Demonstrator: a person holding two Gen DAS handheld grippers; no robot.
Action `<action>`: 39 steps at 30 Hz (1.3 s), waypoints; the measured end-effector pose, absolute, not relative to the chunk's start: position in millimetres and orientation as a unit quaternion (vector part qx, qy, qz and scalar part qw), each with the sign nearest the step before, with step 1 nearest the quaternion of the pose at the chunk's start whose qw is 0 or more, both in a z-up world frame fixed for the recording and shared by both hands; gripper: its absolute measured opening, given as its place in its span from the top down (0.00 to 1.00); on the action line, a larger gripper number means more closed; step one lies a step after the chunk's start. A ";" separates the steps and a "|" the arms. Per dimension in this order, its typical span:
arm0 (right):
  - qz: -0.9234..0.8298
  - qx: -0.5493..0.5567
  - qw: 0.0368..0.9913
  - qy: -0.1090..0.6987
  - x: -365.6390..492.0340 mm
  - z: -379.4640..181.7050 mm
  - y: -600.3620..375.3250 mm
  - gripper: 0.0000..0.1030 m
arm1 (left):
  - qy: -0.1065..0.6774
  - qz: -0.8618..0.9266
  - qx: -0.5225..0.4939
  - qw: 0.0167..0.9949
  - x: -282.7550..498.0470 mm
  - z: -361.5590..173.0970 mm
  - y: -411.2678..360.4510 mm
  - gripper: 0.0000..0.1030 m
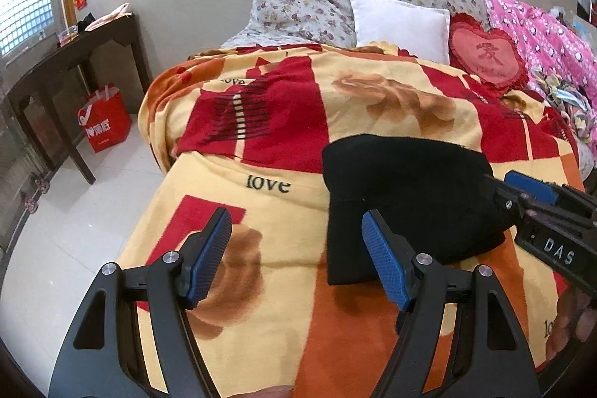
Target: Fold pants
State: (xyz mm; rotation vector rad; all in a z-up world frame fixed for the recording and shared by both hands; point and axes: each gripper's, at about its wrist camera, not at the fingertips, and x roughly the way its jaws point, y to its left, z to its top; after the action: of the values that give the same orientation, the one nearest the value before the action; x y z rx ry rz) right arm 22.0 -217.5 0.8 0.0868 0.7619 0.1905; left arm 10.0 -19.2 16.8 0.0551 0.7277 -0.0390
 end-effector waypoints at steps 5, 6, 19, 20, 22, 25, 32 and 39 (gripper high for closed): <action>0.095 0.036 0.921 0.377 24.6 0.6 -209.9 0.56 | 0.347 -0.016 0.021 0.938 8.8 22.6 -14.4 0.29; 0.094 0.036 0.920 0.378 25.0 0.5 -209.2 0.56 | 0.345 -0.016 0.018 0.938 8.7 23.5 -13.6 0.29; 0.083 0.028 0.921 0.379 28.0 0.2 -208.4 0.56 | 0.343 -0.025 0.021 0.939 18.0 21.5 -20.1 0.29; 0.082 0.029 0.921 0.379 27.7 -0.3 -209.6 0.56 | 0.344 -0.025 0.020 0.938 18.9 21.2 -21.7 0.29; 0.080 0.030 0.921 0.380 27.8 -2.3 -212.0 0.56 | 0.343 -0.026 0.021 0.939 20.0 20.3 -24.5 0.29; 0.077 0.026 0.921 0.381 27.2 -5.6 -214.3 0.56 | 0.347 -0.028 0.019 0.937 22.9 17.5 -29.1 0.29; 0.073 0.033 0.920 0.384 29.1 -10.4 -223.2 0.56 | 0.358 -0.025 0.025 0.933 28.5 6.4 -37.3 0.29; 0.075 0.038 0.919 0.384 31.2 -11.7 -226.3 0.56 | 0.365 -0.028 0.023 0.930 31.3 2.2 -37.6 0.29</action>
State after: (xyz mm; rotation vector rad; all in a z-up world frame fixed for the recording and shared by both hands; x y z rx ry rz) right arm 31.2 -226.3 -11.7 0.0787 0.7897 0.1533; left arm 31.3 -37.6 2.2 0.0470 0.7478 -0.0573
